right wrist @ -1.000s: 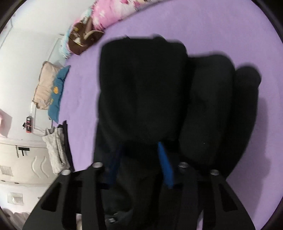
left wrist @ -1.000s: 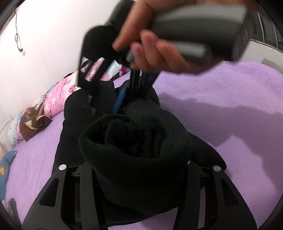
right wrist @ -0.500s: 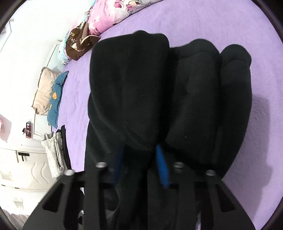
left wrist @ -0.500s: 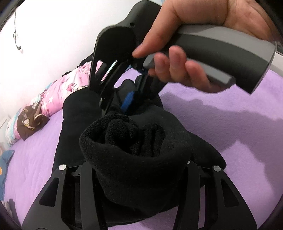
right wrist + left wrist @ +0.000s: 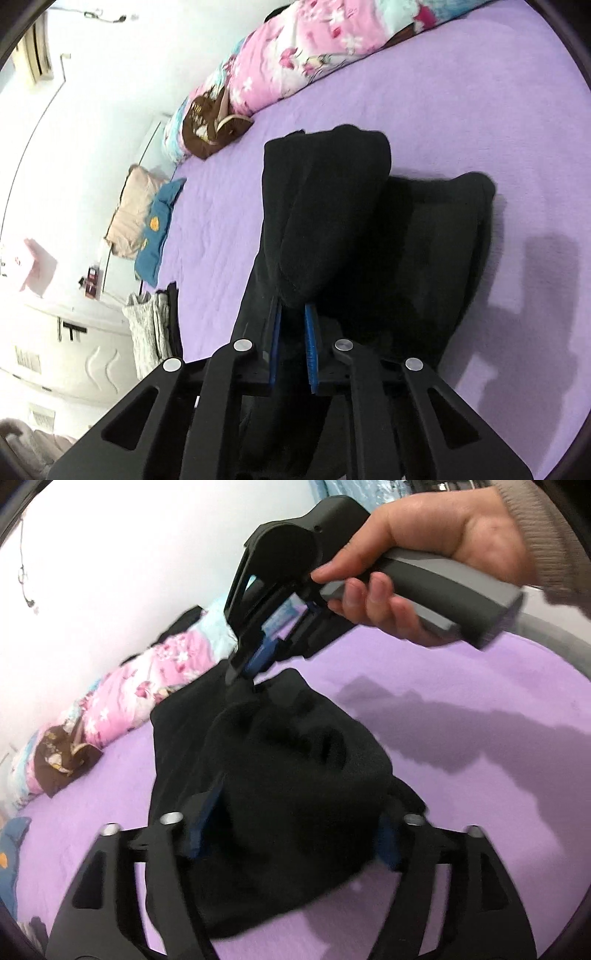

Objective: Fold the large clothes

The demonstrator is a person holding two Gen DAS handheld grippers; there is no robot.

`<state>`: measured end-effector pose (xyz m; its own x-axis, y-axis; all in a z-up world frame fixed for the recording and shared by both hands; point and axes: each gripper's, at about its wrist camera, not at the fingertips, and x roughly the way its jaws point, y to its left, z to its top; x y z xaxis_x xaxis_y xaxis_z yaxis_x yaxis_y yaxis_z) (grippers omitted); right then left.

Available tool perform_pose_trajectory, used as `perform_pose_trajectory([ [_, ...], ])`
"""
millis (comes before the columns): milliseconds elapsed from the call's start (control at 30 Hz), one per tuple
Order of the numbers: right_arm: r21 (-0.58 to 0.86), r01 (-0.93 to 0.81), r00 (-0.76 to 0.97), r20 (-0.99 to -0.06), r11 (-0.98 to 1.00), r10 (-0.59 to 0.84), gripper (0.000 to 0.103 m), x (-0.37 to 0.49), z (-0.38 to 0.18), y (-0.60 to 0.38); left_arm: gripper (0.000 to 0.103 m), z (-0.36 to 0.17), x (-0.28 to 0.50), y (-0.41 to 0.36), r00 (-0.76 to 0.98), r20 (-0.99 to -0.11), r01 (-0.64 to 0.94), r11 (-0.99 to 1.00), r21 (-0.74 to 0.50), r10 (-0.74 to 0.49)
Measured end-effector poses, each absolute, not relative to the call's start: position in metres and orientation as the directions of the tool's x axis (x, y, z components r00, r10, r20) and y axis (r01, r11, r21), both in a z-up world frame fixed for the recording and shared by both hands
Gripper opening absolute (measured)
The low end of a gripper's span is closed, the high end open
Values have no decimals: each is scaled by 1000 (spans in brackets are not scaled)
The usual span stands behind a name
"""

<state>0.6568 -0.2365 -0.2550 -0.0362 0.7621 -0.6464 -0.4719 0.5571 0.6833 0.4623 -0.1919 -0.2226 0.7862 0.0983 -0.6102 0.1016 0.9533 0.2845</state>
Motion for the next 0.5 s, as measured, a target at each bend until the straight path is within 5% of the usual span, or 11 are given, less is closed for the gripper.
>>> perform_pose_trajectory([
  [67,694,-451,-21,-637,561,771,11,658,-256,-241,94,-222,452,-196,774,-628,122,952,280,85],
  [200,698,-431,-20,-640,571,768,11,660,-267,-241,94,-223,424,-198,763,-645,148,957,248,50],
  [500,744,-367,-50,-615,558,787,11,663,-316,-263,95,-212,443,-48,653,-748,-75,972,-221,-120],
])
